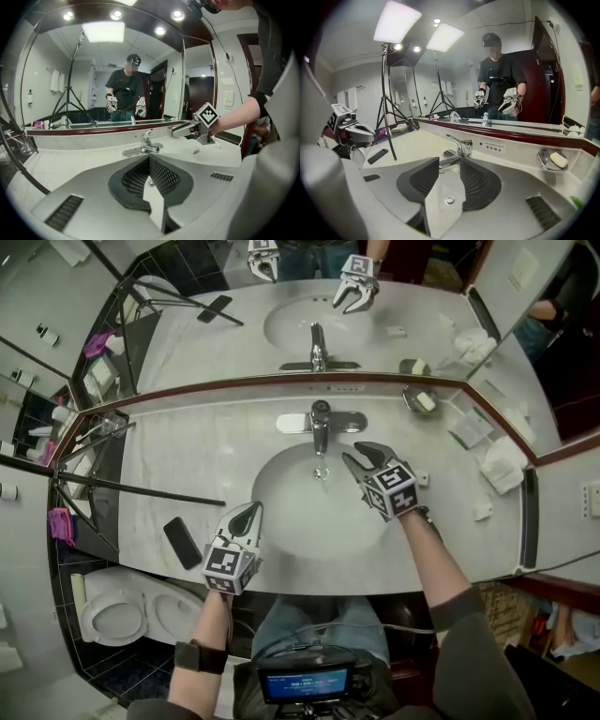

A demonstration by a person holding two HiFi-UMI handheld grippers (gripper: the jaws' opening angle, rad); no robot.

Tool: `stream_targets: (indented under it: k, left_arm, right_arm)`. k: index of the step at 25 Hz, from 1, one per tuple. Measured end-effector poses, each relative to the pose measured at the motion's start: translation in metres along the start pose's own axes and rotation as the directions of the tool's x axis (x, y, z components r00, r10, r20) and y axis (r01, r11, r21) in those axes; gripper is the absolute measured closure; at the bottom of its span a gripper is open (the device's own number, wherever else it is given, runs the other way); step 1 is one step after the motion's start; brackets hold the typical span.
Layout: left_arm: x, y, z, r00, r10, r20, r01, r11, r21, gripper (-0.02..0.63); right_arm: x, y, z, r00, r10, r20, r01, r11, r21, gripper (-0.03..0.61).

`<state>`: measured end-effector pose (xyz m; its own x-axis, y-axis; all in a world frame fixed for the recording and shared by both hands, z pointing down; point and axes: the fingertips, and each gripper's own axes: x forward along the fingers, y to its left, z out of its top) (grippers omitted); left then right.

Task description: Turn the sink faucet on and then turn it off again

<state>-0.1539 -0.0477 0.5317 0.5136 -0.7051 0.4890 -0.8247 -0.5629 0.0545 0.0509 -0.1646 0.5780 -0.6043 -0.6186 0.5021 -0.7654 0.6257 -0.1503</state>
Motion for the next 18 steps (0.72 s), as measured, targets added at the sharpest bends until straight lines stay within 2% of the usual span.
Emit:
stream_targets:
  k: [2,4,9,14,17,18]
  left_arm:
    - [-0.001,0.000,-0.003,1.000,-0.001,-0.007,0.001,1.000,-0.002,0.613]
    - [-0.002,0.002,-0.006,1.000,0.001,-0.013,-0.001,1.000,-0.001,0.613]
    - [-0.005,0.008,-0.013,1.000,0.012,-0.027,-0.012,1.000,-0.005,0.613]
    - [-0.008,0.011,-0.027,0.999,0.023,-0.047,-0.024,1.000,-0.015,0.613]
    - [-0.010,0.018,-0.036,0.997,0.047,-0.067,-0.049,0.998,-0.026,0.613]
    - [-0.010,0.019,-0.038,0.996,0.050,-0.074,-0.053,0.998,-0.029,0.613]
  right_arm:
    - [0.011,-0.001,0.006,1.000,0.011,-0.013,-0.012,0.999,-0.046,0.419]
    - [0.022,0.000,0.012,0.999,0.024,-0.040,-0.028,0.993,-0.116,0.390]
    - [0.047,-0.004,0.035,0.997,0.012,-0.072,-0.032,0.959,-0.282,0.379]
    - [0.076,-0.008,0.029,0.993,-0.004,-0.115,-0.049,0.888,-0.457,0.380]
    - [0.091,-0.001,0.027,0.991,0.003,-0.131,-0.077,0.824,-0.561,0.386]
    - [0.094,0.001,0.027,0.991,0.004,-0.132,-0.082,0.801,-0.593,0.404]
